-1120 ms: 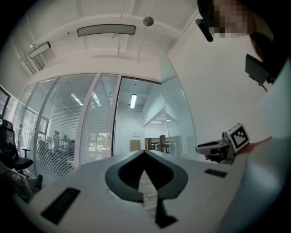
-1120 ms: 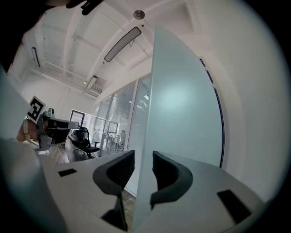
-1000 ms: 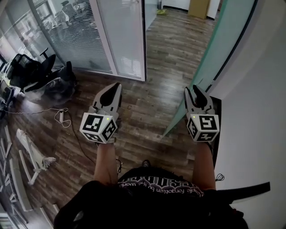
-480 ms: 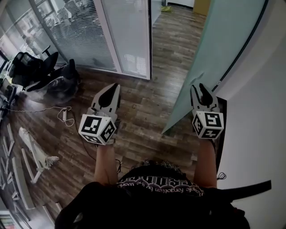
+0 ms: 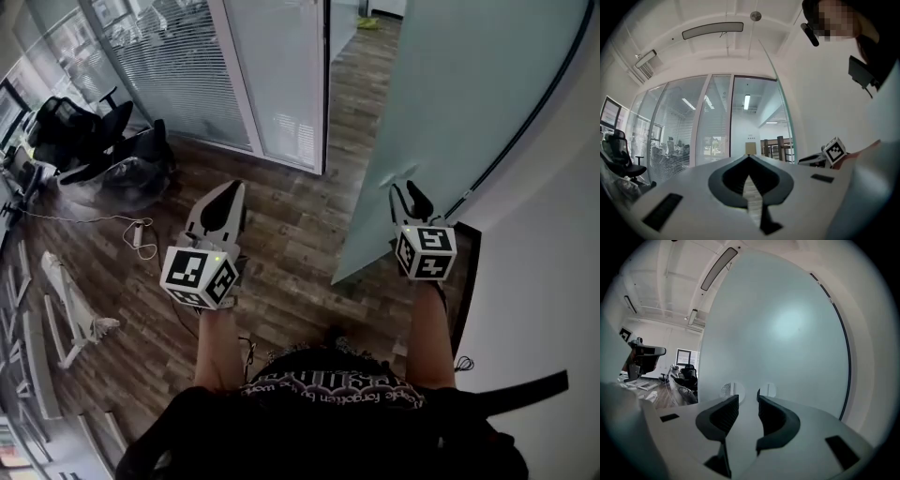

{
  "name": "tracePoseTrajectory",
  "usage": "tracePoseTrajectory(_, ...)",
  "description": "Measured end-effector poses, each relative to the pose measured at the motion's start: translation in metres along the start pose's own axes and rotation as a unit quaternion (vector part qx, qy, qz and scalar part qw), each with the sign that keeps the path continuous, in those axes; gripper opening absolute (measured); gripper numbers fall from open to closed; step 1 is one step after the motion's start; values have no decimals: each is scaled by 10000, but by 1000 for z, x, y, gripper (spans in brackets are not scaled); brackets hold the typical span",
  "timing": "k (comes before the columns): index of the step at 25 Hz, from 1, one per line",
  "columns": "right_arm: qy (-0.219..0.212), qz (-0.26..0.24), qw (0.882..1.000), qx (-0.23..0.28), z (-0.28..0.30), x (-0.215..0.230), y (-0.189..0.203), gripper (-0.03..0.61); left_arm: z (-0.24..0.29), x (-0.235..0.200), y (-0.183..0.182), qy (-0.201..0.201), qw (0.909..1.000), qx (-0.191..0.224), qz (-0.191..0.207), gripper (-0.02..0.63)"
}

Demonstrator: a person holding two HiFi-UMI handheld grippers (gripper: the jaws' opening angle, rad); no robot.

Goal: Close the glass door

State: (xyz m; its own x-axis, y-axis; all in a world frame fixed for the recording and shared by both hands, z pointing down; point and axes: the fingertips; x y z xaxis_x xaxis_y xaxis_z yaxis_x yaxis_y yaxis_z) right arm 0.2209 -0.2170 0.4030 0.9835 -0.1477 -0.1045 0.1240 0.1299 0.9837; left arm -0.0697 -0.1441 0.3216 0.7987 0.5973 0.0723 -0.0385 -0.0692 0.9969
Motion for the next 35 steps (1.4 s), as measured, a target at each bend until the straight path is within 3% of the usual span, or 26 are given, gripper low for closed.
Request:
tracePoseTrajectory(7, -445, 8, 9990, 32, 41, -12, -11, 120, 13, -6, 2, -482, 9988, -108, 42, 2)
tracePoseTrajectory(22, -638, 86, 9979, 13, 109, -35, -17, 120, 10, -34, 13, -1205, 9924, -248, 75, 2)
tracePoseTrajectory(27, -561, 127, 9983, 9, 134, -45, -21, 120, 17, -66, 26, -1220, 9922, -220, -86, 2)
tracePoseTrajectory(35, -653, 169, 9977, -116, 197, -56, -35, 120, 79, -145, 35, -785, 9966, 22, -232, 2)
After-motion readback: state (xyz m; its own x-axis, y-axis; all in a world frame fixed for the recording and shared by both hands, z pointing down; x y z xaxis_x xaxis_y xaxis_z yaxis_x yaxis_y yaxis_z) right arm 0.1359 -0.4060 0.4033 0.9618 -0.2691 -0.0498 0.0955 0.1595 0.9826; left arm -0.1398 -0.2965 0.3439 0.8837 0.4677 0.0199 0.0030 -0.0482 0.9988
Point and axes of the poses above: the fingertips, and each gripper's own axes: z forward along the fingers, x to its right, y out of its underside, and after that the axes turned 13 degrees about y, right-handed
